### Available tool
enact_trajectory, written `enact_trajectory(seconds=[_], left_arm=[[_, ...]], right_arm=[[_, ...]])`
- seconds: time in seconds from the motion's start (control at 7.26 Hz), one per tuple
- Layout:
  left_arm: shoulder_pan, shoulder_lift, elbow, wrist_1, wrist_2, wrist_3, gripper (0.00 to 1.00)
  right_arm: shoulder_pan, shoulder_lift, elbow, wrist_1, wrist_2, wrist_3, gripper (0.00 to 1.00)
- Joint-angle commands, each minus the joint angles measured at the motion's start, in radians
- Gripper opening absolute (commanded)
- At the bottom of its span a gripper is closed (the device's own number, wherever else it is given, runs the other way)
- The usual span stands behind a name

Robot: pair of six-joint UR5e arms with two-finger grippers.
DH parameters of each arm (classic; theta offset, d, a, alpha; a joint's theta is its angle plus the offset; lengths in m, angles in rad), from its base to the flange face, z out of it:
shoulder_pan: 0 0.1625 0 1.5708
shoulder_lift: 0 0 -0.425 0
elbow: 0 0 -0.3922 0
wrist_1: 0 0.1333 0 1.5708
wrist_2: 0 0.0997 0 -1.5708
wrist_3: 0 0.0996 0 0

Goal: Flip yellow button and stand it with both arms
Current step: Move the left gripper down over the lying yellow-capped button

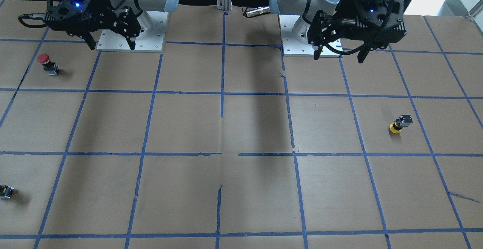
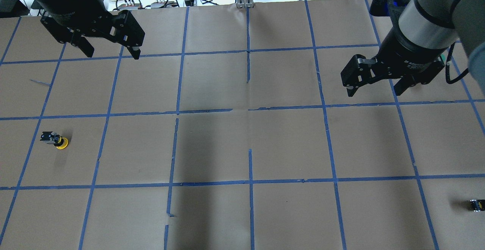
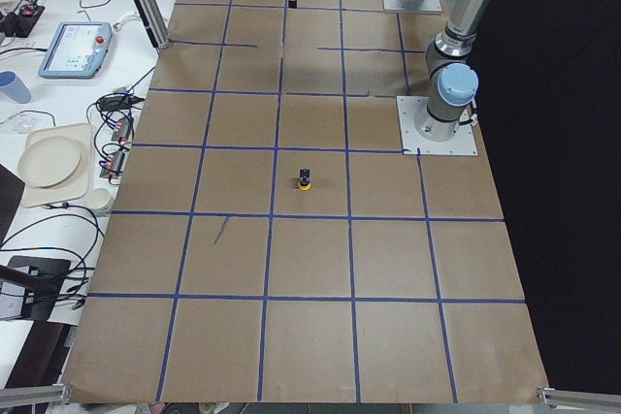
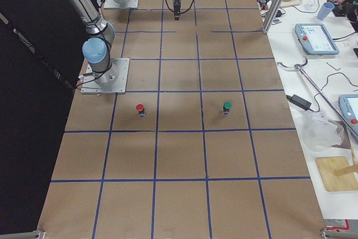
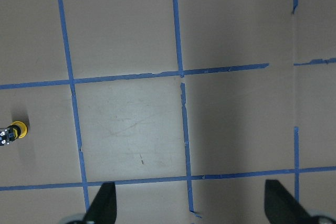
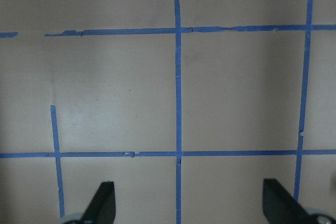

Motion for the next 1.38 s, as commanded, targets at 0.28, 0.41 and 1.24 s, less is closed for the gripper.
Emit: enact_trajectory(seconds=[0.28,0.41,1.24], left_arm=[[0.029,-0.002,-0.021,0.002,0.006,0.065,1.0],[0.101,-0.006,-0.023,0.002,0.003,0.123,1.0],[0.551,-0.023,-0.297,0.234,-0.009,0.567,0.99]], right_arm=[[0.0,-0.002,0.006,0.0,0.002,-0.004,1.0],[0.0,-0.004,0.006,-0.002,0.002,-0.004,1.0],[0.002,-0.004,0.006,0.0,0.0,-0.004,1.0]])
